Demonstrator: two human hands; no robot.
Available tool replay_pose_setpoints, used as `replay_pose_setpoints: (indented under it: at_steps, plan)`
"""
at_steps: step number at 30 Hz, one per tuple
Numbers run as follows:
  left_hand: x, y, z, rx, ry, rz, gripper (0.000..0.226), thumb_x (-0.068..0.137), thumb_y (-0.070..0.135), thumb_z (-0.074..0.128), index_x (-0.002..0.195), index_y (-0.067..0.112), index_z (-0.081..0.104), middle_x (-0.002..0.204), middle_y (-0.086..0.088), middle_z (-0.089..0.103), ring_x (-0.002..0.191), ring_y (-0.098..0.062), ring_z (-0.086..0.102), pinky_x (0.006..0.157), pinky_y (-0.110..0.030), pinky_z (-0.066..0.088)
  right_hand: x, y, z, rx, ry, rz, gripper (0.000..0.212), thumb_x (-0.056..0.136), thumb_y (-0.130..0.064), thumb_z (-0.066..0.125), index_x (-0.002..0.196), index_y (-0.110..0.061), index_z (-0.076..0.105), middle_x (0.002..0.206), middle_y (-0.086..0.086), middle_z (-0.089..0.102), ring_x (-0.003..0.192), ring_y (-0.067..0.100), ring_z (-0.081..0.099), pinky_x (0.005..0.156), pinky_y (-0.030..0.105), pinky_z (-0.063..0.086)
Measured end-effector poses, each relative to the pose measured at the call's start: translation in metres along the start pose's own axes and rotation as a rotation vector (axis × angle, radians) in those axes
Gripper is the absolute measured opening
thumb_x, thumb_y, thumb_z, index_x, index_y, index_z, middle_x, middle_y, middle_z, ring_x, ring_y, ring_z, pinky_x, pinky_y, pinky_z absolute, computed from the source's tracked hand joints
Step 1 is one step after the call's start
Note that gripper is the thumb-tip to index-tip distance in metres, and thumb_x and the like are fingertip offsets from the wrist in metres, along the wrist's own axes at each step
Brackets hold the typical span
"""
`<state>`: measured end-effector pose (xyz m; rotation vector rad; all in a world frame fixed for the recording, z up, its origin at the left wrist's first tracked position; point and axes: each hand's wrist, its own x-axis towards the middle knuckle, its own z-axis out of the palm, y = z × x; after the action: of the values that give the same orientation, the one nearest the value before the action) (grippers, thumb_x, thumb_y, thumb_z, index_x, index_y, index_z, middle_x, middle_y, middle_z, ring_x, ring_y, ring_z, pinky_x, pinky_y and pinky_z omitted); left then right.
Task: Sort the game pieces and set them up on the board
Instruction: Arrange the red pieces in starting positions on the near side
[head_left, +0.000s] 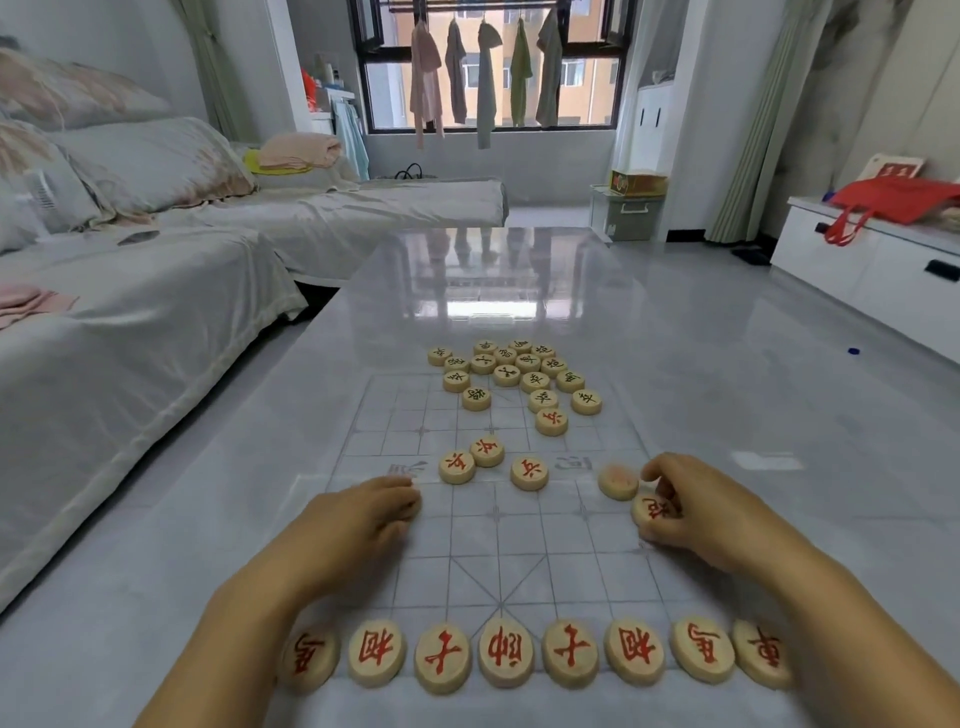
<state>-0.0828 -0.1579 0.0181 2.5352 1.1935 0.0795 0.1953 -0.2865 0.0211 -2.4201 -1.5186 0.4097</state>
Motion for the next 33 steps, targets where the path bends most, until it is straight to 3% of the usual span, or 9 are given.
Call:
replay_pose_setpoints:
  at_steps: [8, 14, 22, 28, 33]
  plan:
    - [-0.010, -0.026, -0.012, 0.001, 0.077, -0.205, 0.032, 0.091, 0.030, 0.052, 0.122, 0.026, 0.052, 0.137, 0.009, 0.046, 0.118, -0.014, 0.050, 0.098, -0.029, 0.039, 0.008, 0.021, 0.000, -0.012, 0.010, 0.033, 0.043, 0.081, -0.040, 0.063, 0.119, -0.026, 0.047, 0.103, -0.009, 0.042, 0.094, 0.011, 0.049, 0.084, 0.030, 0.046]
    - [-0.009, -0.034, -0.011, -0.059, 0.112, -0.262, 0.028, 0.086, 0.024, 0.061, 0.113, 0.027, 0.055, 0.124, 0.008, 0.054, 0.107, -0.014, 0.053, 0.093, -0.030, 0.043, 0.008, 0.024, -0.001, 0.060, -0.032, 0.032, 0.048, 0.079, -0.035, 0.068, 0.121, -0.025, 0.047, 0.105, -0.008, 0.041, 0.093, 0.010, 0.048, 0.083, 0.024, 0.042]
    - [-0.008, -0.032, -0.011, -0.077, 0.141, -0.342, 0.047, 0.086, 0.021, 0.062, 0.130, 0.019, 0.045, 0.133, -0.003, 0.049, 0.115, -0.021, 0.051, 0.094, -0.033, 0.041, 0.008, 0.027, -0.003, 0.102, -0.075, 0.036, 0.051, 0.079, -0.027, 0.070, 0.123, -0.021, 0.046, 0.111, -0.005, 0.042, 0.098, 0.013, 0.049, 0.092, 0.027, 0.044]
    - [-0.006, -0.035, -0.008, -0.057, 0.146, -0.354, 0.045, 0.087, 0.020, 0.061, 0.129, 0.017, 0.046, 0.129, -0.005, 0.054, 0.116, -0.022, 0.051, 0.094, -0.031, 0.039, 0.009, 0.028, -0.003, 0.123, -0.086, 0.032, 0.035, 0.079, -0.027, 0.070, 0.106, -0.027, 0.048, 0.111, -0.004, 0.045, 0.094, 0.012, 0.050, 0.086, 0.025, 0.044]
    - [-0.002, -0.039, -0.006, -0.025, 0.155, -0.356, 0.049, 0.087, 0.023, 0.060, 0.133, 0.016, 0.043, 0.129, -0.005, 0.052, 0.116, -0.022, 0.050, 0.095, -0.034, 0.040, 0.009, 0.027, -0.002, 0.122, -0.066, 0.039, 0.031, 0.079, -0.030, 0.069, 0.102, -0.027, 0.048, 0.107, -0.006, 0.046, 0.088, 0.008, 0.050, 0.079, 0.023, 0.041]
